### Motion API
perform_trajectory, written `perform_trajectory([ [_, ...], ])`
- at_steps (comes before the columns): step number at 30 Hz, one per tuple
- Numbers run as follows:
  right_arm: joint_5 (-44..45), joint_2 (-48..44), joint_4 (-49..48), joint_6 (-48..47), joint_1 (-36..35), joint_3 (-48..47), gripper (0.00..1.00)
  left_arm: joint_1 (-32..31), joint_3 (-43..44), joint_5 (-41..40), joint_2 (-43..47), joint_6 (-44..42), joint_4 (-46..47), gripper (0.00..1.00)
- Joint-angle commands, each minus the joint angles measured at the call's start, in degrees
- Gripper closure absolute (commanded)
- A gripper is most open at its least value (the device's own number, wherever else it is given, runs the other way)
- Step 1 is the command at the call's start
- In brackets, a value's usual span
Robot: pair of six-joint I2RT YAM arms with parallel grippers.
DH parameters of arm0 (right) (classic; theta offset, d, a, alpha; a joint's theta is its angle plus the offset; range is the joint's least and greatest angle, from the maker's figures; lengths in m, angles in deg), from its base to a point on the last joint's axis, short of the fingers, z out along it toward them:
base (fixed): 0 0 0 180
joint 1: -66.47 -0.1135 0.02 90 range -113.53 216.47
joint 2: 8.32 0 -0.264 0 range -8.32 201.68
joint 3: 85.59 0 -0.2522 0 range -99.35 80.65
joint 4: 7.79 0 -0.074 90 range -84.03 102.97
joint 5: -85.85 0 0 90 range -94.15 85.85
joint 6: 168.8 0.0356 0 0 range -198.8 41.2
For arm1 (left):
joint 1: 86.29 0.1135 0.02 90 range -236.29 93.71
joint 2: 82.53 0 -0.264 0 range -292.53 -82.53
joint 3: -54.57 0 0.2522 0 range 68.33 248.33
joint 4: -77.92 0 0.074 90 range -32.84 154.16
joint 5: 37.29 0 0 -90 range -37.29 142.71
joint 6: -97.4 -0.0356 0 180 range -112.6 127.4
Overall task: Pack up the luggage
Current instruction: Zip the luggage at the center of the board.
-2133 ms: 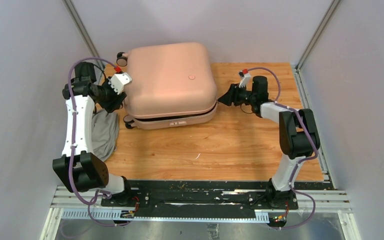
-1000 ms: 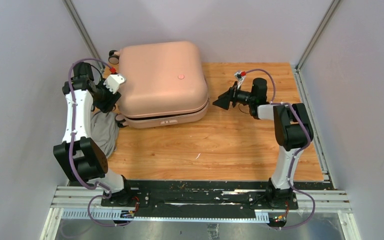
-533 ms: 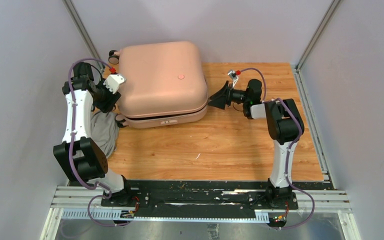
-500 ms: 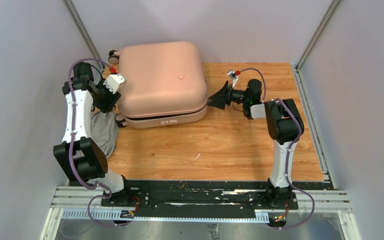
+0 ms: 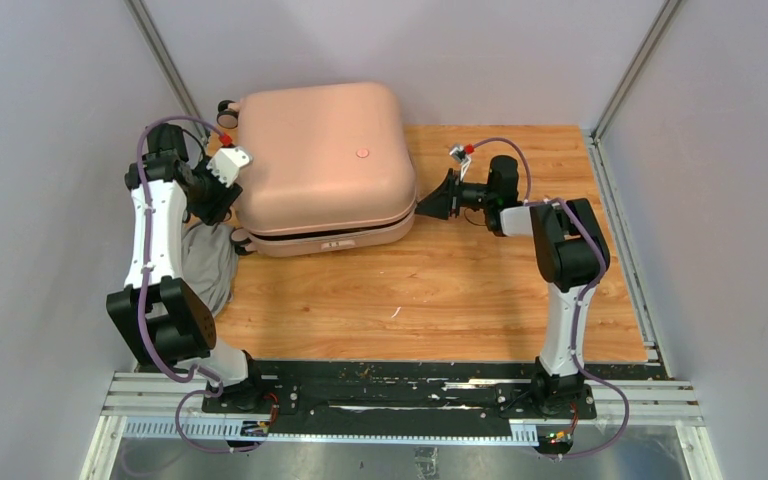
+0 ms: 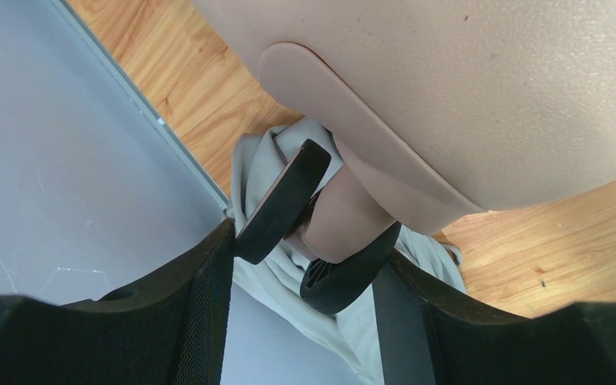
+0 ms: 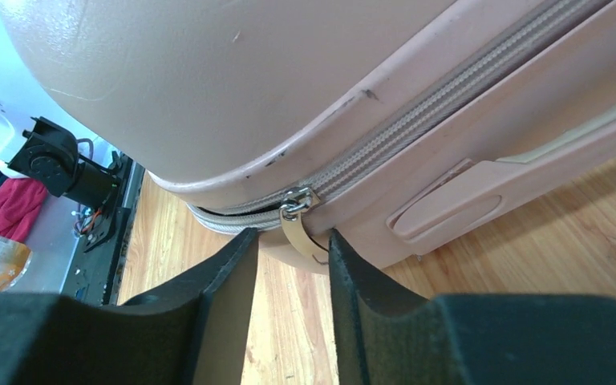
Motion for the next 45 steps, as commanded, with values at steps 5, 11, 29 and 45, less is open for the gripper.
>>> perform_trajectory([
  [5, 4.6, -3.6, 4.3, -5.2, -2.0, 0.2, 0.81, -1.1, 1.8, 1.0, 3.3, 6.5, 9.8, 1.0],
  [11, 3.8, -3.8, 3.8, -3.5, -2.2, 0.0, 0.79, -1.2, 1.5, 1.1, 3.6, 6.5, 9.8, 1.0],
  [29, 7.8, -7.9, 15.3, -12.9, -2.7, 1.1, 1.0, -1.2, 0.9, 1.6, 4.8, 6.2, 9.7, 1.0],
  [45, 18.3, -10.2, 26.6, -21.9, -2.5, -0.2, 0.35, -1.2, 0.4, 1.7, 5.9, 5.5, 9.7, 1.0],
])
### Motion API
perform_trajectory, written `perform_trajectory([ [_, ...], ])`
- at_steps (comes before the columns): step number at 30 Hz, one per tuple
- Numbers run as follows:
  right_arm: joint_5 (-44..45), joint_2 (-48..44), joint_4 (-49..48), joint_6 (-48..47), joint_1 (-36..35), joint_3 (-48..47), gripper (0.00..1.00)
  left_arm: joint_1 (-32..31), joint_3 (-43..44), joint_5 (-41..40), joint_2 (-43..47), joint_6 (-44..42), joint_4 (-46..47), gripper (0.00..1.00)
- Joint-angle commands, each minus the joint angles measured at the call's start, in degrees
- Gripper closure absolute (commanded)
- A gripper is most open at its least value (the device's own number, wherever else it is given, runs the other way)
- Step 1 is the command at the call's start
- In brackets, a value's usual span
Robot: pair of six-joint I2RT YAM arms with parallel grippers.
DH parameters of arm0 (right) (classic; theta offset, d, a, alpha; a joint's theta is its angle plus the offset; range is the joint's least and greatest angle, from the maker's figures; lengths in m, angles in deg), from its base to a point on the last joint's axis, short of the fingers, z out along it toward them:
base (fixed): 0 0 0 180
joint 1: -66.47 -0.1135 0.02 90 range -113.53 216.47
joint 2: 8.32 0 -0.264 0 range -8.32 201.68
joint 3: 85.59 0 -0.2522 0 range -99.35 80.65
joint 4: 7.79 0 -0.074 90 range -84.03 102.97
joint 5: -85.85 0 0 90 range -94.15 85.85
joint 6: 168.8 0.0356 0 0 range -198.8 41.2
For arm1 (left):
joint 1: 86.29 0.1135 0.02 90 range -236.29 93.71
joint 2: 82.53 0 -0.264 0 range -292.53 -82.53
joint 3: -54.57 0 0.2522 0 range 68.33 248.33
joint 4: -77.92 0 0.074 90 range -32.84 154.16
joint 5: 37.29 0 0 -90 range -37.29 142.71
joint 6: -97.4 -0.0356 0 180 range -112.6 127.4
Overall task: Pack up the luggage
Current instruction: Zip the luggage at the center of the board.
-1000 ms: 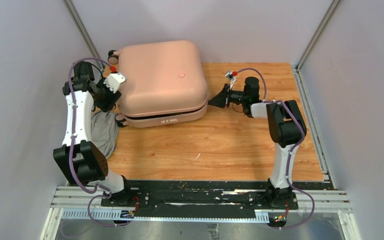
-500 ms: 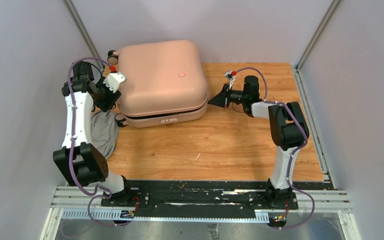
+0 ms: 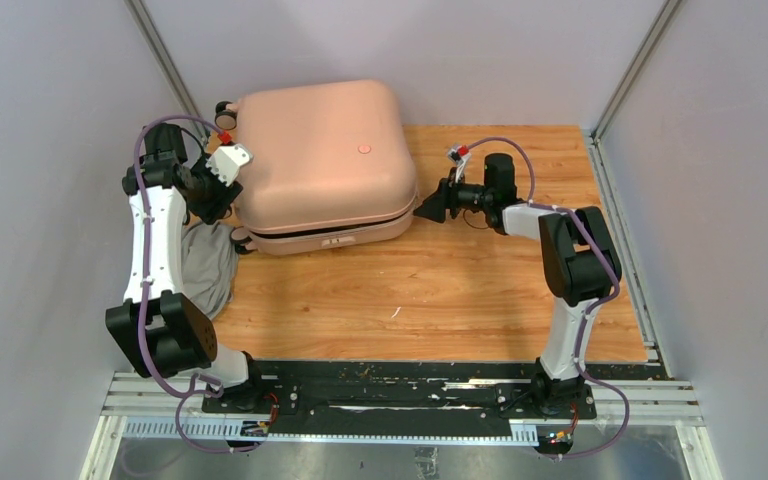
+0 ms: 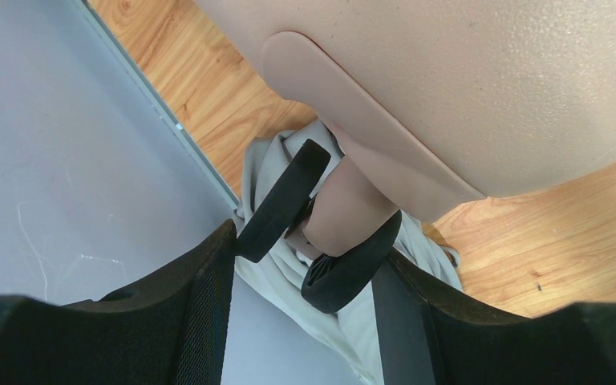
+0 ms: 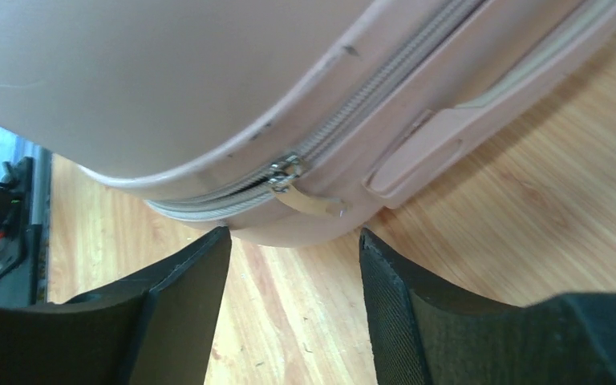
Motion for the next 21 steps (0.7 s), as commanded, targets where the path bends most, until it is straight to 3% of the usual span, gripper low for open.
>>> perform_trajectory([
  [1, 7.2, -2.5, 6.7, -7.2, -0.9, -1.4, 0.33, -0.3, 0.8, 1.7, 2.4, 4.6, 9.3, 1.0],
  [8, 8.9, -3.0, 3.2, -8.6, -1.2, -0.1, 0.31, -0.3, 1.6, 1.6, 1.7, 4.7, 9.4, 1.0],
  [16, 1.5, -0.5, 1.6, -9.1, -2.9, -4.1, 0.31, -0.2, 1.6, 1.4, 1.1, 4.5, 9.3, 1.0],
  [21, -5.0, 1.3, -0.2, -8.4, -3.3, -6.9, 0.41, -0.2, 1.3, 1.4, 0.9, 4.3, 9.3, 1.0],
])
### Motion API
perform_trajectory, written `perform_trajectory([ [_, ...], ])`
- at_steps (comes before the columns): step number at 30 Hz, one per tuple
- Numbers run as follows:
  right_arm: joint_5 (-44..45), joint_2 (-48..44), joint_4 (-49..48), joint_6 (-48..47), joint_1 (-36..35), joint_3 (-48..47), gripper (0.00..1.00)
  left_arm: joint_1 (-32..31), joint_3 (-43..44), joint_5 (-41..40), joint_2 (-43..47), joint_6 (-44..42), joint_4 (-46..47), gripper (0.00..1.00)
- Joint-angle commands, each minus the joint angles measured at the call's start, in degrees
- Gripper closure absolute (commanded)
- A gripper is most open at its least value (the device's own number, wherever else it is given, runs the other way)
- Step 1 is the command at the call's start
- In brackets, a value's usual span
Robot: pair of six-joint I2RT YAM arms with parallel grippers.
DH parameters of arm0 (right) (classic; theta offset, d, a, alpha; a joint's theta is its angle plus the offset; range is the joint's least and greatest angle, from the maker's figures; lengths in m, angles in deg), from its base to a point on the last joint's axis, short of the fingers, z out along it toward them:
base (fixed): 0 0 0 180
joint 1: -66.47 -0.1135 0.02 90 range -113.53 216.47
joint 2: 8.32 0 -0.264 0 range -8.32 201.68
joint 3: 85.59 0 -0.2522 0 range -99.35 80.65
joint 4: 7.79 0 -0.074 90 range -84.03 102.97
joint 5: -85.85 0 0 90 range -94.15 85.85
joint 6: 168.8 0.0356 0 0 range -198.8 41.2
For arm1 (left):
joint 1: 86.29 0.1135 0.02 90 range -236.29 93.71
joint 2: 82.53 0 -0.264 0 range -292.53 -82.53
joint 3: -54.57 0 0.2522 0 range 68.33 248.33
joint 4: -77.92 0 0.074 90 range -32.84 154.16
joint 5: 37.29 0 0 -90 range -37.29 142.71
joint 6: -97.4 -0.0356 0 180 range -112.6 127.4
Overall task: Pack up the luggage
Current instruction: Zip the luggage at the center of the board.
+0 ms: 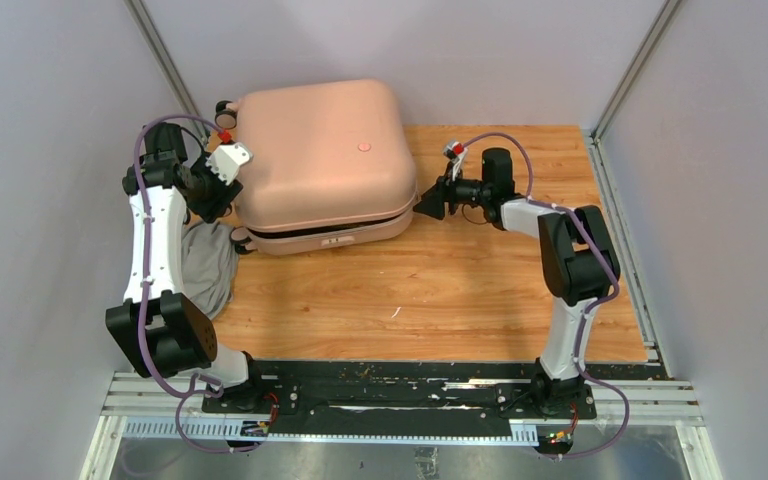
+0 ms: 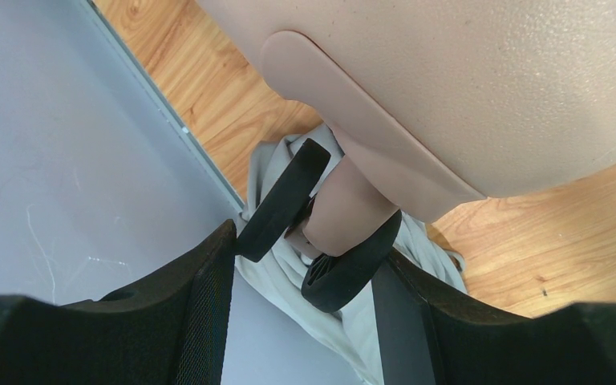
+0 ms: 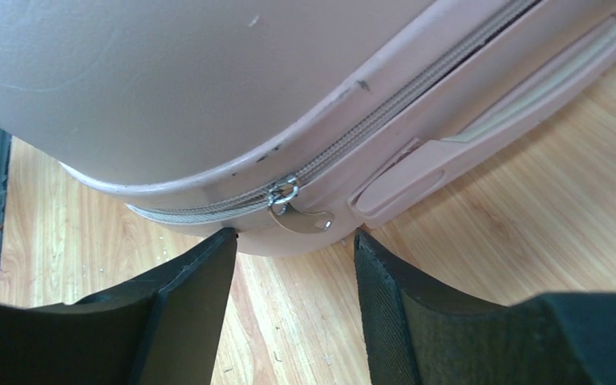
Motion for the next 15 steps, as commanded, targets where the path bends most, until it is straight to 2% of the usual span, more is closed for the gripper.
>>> perform_trajectory([
  [1, -9.4, 2.1, -3.8, 0.0, -2.6, -5.3, 0.43, -0.2, 1.2, 1.5, 0.8, 4.2, 8.6, 1.0],
  [3, -11.8, 2.8, -3.6, -0.3, -2.6, -6.4, 0.48, -0.2, 0.9, 1.4, 0.7, 4.1, 8.6, 1.0],
  [10, -14.2, 4.7, -3.2, -1.3, -2.6, -8.1, 0.79, -0.2, -1.1, 1.4, 0.5, 2.9, 8.6, 1.0],
  [13, -14.0, 4.7, -3.2, -1.5, -2.5, -7.5, 0.98, -0.2, -1.5, 0.8, 0.7, 2.5, 8.6, 1.0],
  [15, -12.7, 4.1, -3.1, -1.6, -2.5, -6.4, 1.0, -0.2, -1.3, 0.5, 0.7, 2.5, 8.6, 1.0],
])
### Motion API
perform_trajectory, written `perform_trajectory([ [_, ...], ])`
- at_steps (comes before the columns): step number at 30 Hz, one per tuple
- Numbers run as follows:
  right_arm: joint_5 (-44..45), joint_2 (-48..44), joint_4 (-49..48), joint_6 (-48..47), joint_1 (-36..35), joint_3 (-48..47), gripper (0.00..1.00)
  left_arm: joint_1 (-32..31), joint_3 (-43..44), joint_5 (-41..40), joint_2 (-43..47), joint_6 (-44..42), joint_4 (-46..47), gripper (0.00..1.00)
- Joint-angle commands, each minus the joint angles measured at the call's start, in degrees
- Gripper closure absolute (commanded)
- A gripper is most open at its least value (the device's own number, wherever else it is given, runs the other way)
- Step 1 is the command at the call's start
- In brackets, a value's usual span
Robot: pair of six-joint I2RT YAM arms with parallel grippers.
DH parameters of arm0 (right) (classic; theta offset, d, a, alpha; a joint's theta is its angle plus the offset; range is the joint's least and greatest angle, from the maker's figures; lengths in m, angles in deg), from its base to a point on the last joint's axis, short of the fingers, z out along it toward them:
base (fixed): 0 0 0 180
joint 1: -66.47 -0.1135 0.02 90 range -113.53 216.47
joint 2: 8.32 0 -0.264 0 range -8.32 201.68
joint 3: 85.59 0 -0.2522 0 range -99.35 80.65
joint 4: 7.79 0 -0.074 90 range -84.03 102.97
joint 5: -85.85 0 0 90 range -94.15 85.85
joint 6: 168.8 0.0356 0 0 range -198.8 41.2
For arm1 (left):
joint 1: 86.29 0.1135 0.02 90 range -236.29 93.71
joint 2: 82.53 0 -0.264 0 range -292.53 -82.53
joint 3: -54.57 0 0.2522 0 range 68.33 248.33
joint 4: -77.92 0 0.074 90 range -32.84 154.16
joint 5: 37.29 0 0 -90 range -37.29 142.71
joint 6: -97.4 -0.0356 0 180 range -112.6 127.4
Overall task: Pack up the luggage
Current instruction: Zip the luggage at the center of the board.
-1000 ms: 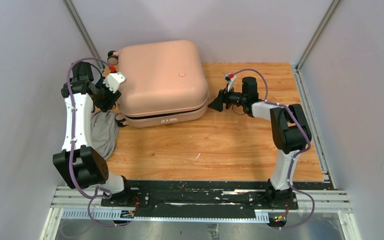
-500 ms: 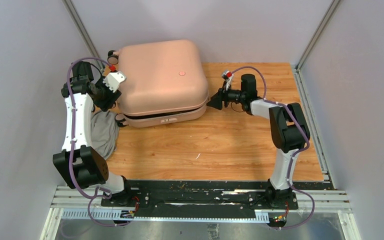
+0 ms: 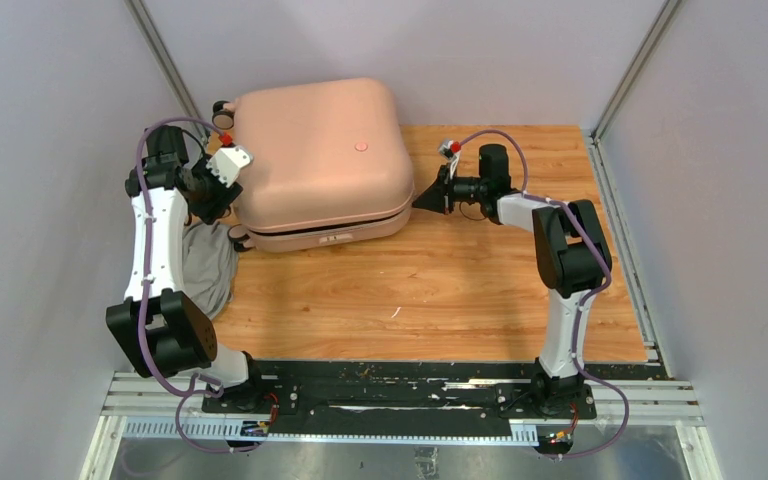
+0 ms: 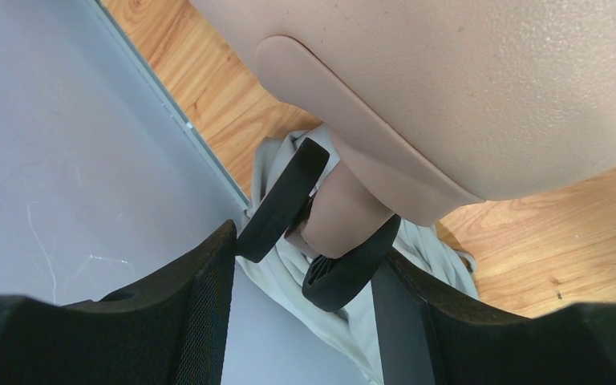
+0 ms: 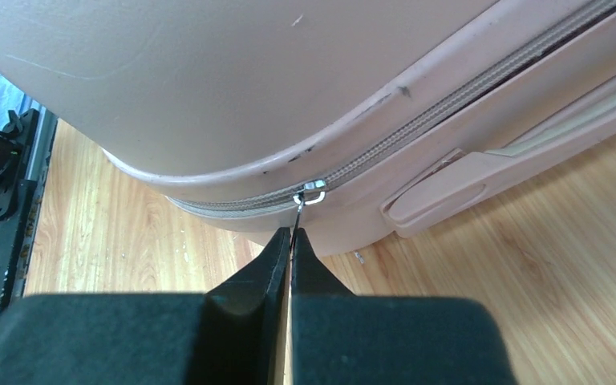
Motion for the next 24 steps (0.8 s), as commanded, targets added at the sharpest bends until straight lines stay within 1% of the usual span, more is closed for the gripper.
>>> perform_trajectory([
  [1, -2.2, -0.8, -3.8, -1.0, -2.4, -0.3, 1.0, -0.2, 0.7, 1.2, 0.9, 2.8, 6.6, 1.0],
  [2, -1.1, -1.2, -3.8, -2.5, -2.2, 0.4, 1.0, -0.2, 0.8, 1.1, 1.0, 2.8, 6.6, 1.0],
  [5, 0.6, -2.2, -4.4, -2.2, -1.7, 1.6, 1.0, -0.2, 0.9, 1.0, 1.3, 3.0, 6.6, 1.0],
  [14, 1.6, -6.3, -7.8, -1.6, -1.6, 6.6, 1.0, -0.2, 0.6, 1.6, 2.0, 3.5, 6.6, 1.0],
  [15, 1.7, -6.8, -8.5, -0.4, -1.7, 7.3, 1.0, -0.2, 0.6, 1.7, 2.1, 3.6, 6.6, 1.0],
  [18, 2.0, -8.7, -9.8, 0.3, -2.4, 9.7, 1.0, -0.2, 0.7, 2.1, 2.3, 3.9, 6.6, 1.0],
  [24, 4.0, -14.2, -8.4, -1.0, -5.3, 16.5, 1.0, -0.3, 1.7, 3.8, 2.3, 6.6, 6.7, 1.0],
])
